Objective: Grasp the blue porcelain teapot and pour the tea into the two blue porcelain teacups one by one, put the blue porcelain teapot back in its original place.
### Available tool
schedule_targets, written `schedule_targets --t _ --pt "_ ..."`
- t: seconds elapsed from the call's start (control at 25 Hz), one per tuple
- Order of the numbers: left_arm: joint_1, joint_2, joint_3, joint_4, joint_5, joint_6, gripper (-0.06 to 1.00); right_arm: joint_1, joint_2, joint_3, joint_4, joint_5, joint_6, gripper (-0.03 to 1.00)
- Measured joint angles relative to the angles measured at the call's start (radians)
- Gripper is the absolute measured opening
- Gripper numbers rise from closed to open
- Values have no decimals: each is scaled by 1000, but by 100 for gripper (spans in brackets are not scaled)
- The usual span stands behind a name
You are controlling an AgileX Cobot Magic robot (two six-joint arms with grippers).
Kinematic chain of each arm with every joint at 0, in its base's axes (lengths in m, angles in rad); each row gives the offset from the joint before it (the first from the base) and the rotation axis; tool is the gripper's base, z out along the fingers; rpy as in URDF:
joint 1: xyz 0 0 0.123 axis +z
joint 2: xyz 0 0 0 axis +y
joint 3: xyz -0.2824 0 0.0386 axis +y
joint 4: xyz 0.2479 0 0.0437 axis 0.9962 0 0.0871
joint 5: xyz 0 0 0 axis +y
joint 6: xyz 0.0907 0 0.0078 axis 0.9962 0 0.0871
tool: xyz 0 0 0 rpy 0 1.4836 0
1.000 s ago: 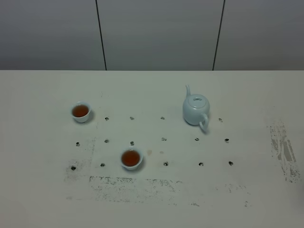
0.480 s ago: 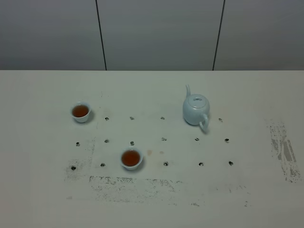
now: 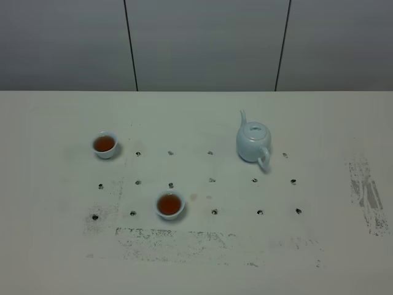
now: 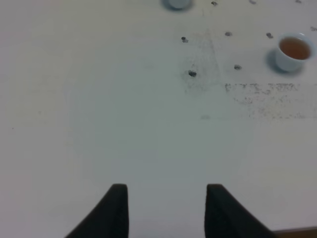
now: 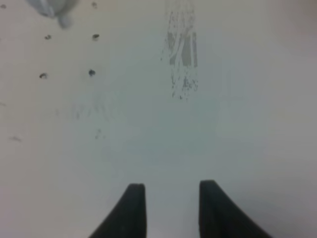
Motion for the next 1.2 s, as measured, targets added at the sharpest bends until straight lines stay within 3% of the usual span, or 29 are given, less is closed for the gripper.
schedule_targets --t 0.24,0.6,1.2 --pt "0 0 0 0 0 0 43 0 -108 122 5 -94 3 28" --pt "0 0 0 0 0 0 43 -6 -232 150 30 -91 1 28" --pt "0 0 0 0 0 0 43 -131 -313 150 70 -90 -9 28"
